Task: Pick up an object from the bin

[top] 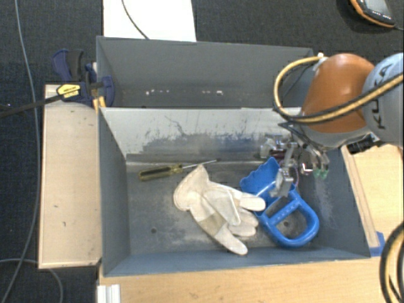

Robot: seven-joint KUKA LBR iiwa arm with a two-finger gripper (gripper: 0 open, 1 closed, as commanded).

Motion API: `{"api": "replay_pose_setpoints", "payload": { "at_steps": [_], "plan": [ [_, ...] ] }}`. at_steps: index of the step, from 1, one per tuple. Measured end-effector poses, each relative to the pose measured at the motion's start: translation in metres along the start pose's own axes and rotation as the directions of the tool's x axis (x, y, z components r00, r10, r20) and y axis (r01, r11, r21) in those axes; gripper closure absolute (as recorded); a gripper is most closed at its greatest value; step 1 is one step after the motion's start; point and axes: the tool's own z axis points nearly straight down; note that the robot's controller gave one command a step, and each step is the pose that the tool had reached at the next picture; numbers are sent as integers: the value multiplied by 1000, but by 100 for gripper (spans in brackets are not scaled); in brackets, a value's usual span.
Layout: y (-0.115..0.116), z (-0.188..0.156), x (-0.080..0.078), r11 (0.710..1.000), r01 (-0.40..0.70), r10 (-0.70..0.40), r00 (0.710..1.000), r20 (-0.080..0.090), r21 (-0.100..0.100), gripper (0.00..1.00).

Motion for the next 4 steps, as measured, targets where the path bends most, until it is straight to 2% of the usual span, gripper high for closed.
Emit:
{"api": "replay_pose_setpoints", "payload": {
  "at_steps": [1, 2, 3, 4],
  "plan": [
    [0, -5, -2, 1000, 2, -2, 1000, 8, 0, 0],
    [-36, 84, -5, 873, 487, -487, 873, -7, -3, 0],
    [-39, 84, -11, 810, 586, -586, 810, -6, -11, 0],
    [-25, 58, 36, 701, 713, -713, 701, 31, 14, 0]
  ]
}}
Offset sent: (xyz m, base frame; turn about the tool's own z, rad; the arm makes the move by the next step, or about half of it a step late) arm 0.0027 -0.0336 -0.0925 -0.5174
